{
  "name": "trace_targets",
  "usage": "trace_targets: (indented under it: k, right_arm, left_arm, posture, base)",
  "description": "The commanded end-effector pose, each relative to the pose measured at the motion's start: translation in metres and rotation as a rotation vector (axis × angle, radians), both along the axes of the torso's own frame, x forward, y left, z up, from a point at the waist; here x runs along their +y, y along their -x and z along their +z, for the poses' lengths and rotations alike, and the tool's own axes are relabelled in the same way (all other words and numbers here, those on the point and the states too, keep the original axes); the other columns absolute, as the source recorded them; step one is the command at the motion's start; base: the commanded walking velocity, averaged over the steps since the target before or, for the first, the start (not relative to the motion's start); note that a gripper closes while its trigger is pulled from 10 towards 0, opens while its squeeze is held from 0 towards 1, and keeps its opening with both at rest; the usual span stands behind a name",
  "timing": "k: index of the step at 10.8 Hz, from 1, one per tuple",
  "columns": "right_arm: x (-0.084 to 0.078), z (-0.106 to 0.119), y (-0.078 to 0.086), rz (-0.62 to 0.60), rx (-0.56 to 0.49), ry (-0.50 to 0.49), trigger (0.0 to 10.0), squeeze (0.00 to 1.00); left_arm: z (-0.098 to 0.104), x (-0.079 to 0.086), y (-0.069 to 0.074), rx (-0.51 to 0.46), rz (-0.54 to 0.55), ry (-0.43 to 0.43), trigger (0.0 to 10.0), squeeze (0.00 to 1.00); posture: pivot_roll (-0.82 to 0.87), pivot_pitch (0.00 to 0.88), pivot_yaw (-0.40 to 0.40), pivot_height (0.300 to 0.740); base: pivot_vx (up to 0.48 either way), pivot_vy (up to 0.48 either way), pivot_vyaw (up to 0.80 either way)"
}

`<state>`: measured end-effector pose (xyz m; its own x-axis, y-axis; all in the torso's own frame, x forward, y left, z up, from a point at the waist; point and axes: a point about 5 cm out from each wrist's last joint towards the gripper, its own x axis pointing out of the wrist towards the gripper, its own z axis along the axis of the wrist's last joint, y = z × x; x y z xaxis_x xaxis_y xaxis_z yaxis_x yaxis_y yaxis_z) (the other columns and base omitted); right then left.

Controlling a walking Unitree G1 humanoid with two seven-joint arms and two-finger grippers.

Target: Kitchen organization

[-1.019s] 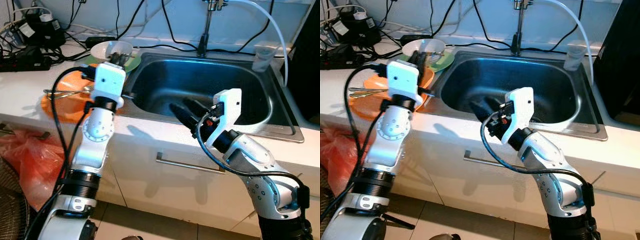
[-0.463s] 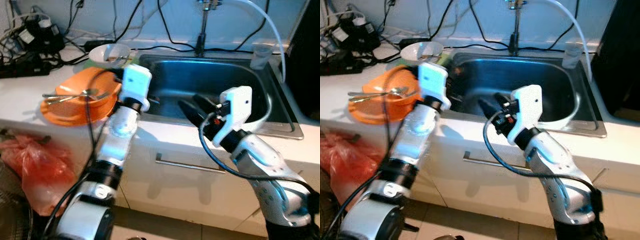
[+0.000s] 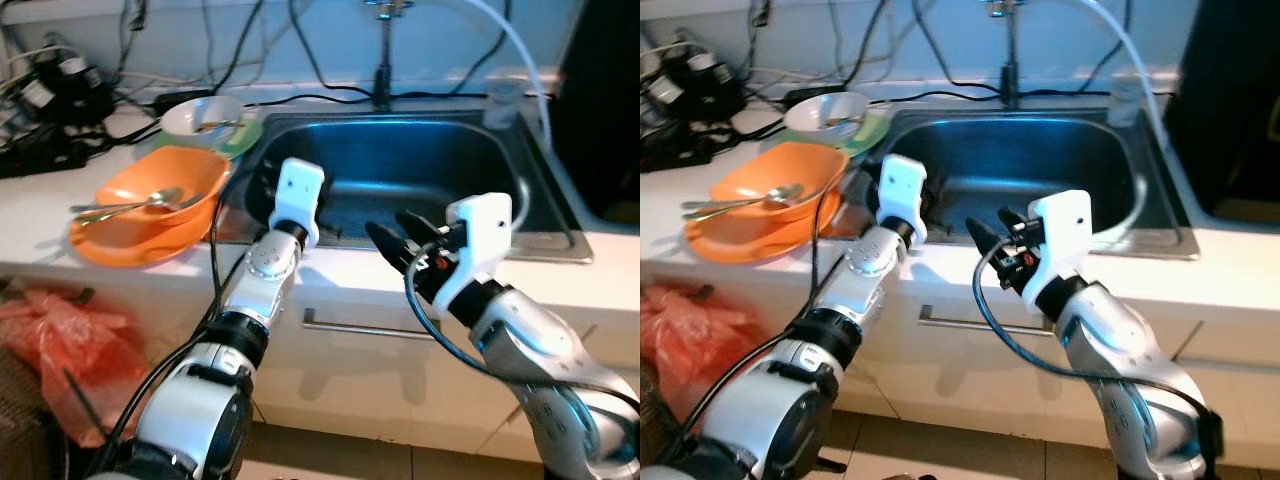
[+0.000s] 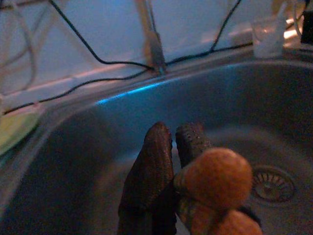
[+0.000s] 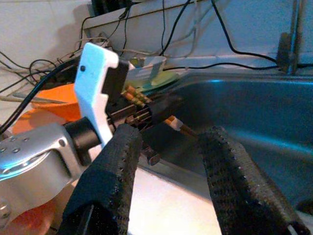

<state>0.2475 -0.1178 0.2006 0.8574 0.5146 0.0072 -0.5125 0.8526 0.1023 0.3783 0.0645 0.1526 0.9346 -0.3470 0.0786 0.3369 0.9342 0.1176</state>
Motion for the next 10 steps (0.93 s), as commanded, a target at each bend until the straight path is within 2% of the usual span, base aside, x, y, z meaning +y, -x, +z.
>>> trace_targets:
  k: [1, 2, 3, 5, 7, 10]
  right_arm:
    - [0.002, 0.004, 0.005, 0.007, -0.01, -0.011, 10.0, 0.0]
    - [0.004, 0.006, 0.009, -0.002, -0.007, -0.031, 10.0, 0.0]
    - [0.01, 0.007, 0.012, 0.005, -0.004, -0.059, 10.0, 0.0]
    - [0.024, 0.006, 0.01, 0.032, 0.004, -0.092, 10.0, 0.0]
    - [0.034, 0.011, 0.016, 0.062, 0.008, -0.129, 10.0, 0.0]
    - [0.029, 0.009, 0.02, 0.056, 0.042, -0.104, 10.0, 0.0]
  left_arm:
    - [0.009, 0.002, -0.005, -0.013, 0.004, 0.002, 4.2, 0.0]
    - [0.011, 0.003, -0.008, -0.003, 0.011, 0.002, 4.8, 0.0]
    - [0.01, 0.006, -0.011, 0.016, 0.019, -0.007, 5.9, 0.0]
    - [-0.001, 0.012, -0.012, 0.101, 0.026, -0.012, 10.0, 0.0]
    - [-0.024, 0.017, -0.007, 0.239, 0.041, -0.026, 10.0, 0.0]
    - [-0.025, 0.008, -0.007, 0.27, 0.031, -0.024, 10.0, 0.0]
  posture:
    - [-0.26, 0.0, 0.17, 0.74]
    - [-0.25, 0.0, 0.178, 0.74]
    - [-0.24, 0.0, 0.185, 0.74]
    - [-0.22, 0.0, 0.186, 0.74]
    - [-0.24, 0.0, 0.185, 0.74]
    - [-0.28, 0.0, 0.195, 0.74]
  base:
    - [0.0, 0.0, 0.0]
    - [0.0, 0.0, 0.0]
    - [0.0, 0.0, 0.0]
    - [0.0, 0.0, 0.0]
    - [0.0, 0.0, 0.0]
    - [0.0, 0.0, 0.0]
